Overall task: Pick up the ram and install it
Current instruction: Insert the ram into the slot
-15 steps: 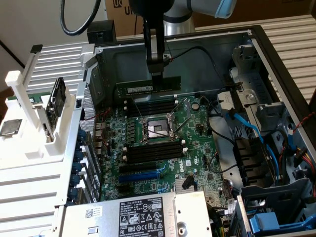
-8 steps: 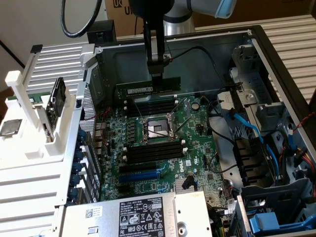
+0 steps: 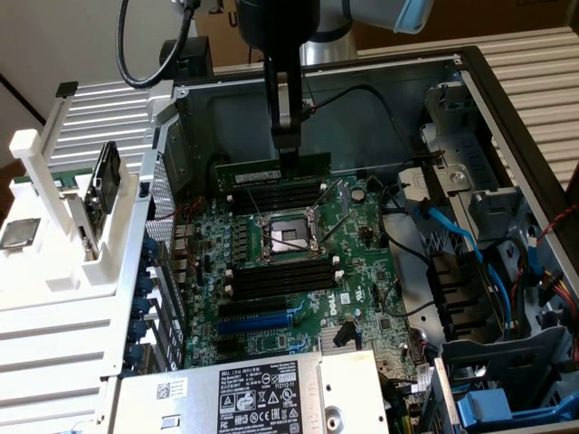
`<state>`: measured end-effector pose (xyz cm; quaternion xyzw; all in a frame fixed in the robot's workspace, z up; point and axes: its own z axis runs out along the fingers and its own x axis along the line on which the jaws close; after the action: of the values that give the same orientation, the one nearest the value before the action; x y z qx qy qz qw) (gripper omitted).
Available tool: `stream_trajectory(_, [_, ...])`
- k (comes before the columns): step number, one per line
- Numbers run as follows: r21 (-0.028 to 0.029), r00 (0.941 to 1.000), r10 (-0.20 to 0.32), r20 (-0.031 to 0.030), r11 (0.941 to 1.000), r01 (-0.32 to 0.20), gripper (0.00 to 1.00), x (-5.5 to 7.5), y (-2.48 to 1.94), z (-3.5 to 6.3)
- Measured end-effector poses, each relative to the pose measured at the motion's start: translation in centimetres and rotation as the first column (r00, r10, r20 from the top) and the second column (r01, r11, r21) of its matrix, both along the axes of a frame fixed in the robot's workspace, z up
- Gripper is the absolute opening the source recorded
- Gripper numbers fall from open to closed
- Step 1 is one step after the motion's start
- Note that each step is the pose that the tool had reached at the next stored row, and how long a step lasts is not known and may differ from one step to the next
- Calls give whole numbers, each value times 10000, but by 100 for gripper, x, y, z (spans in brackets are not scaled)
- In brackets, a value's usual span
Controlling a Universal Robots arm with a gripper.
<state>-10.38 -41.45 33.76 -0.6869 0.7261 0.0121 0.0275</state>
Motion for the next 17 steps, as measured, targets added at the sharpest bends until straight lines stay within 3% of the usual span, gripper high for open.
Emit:
stream_trajectory(11, [0, 10000, 0, -1, 10000, 0, 12, 1, -2, -199])
stream_trajectory(15, [-1, 10000, 2, -1, 10000, -2, 12, 6, -5, -326])
stream_trajectory(17, [3, 10000, 32, 0, 10000, -32, 12, 9, -34, -382])
